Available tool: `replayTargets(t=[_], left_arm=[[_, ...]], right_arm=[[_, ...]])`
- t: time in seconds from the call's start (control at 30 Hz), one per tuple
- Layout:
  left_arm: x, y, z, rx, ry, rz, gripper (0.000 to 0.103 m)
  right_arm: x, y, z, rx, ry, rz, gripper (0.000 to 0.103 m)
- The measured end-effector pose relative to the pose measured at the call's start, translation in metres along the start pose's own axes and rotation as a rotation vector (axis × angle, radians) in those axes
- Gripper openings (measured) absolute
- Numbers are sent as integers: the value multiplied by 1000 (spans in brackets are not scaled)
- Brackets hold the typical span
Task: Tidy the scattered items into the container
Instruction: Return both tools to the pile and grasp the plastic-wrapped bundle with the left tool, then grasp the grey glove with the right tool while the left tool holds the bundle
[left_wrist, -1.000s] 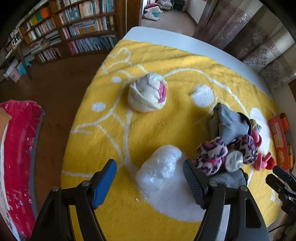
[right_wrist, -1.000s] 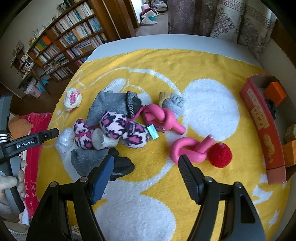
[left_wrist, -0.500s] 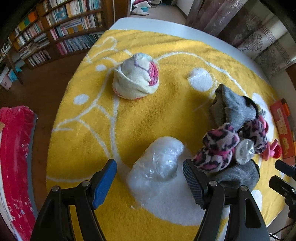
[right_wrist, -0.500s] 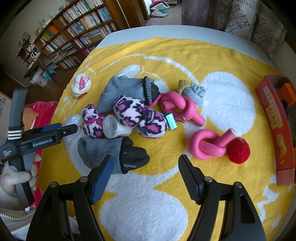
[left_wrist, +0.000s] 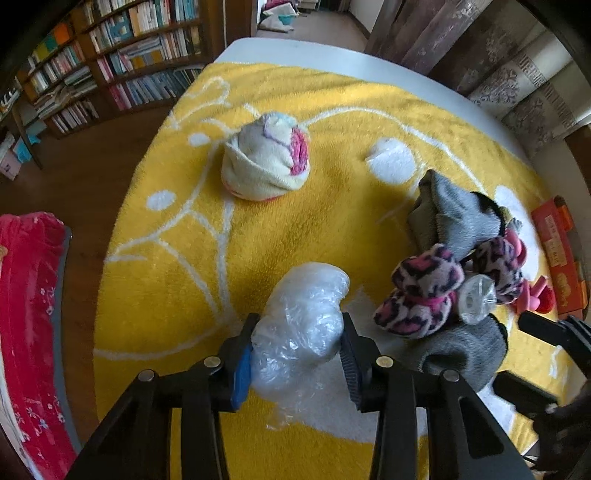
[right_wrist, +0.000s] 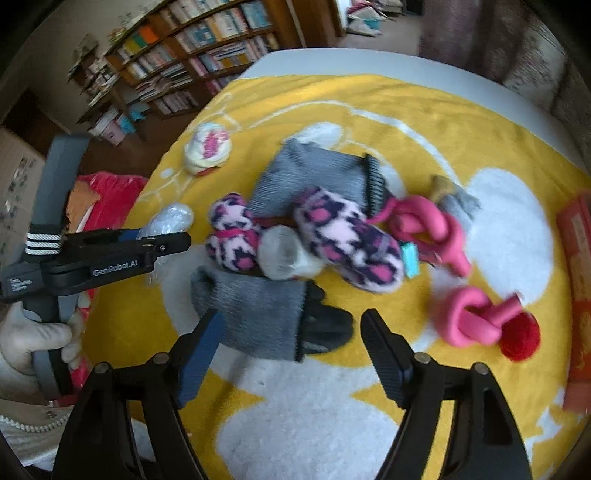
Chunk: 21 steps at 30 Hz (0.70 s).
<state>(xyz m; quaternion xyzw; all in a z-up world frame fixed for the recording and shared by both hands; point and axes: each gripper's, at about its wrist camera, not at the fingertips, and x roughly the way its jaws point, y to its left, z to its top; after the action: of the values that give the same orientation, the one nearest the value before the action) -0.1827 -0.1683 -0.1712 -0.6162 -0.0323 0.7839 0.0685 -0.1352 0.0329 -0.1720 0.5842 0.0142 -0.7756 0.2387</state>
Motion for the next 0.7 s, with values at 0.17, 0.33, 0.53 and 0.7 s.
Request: replayTargets(t=[0.17,0.33,0.53,0.7], left_arm=[[-8,0,-4,-23,-6,0,42],[-15,3,-9,-31,-7,1,42],[-24,-2,-11,-32,-17,14,42],[-32,-11,-8,-28,-27,24,42]], right_arm=[[19,18,3,-108,21,-9,84],[41,26,4,-155,42,-38,96],[63,24,5,-137,94,-50,92],[55,12,4,-100,91,-24,78]])
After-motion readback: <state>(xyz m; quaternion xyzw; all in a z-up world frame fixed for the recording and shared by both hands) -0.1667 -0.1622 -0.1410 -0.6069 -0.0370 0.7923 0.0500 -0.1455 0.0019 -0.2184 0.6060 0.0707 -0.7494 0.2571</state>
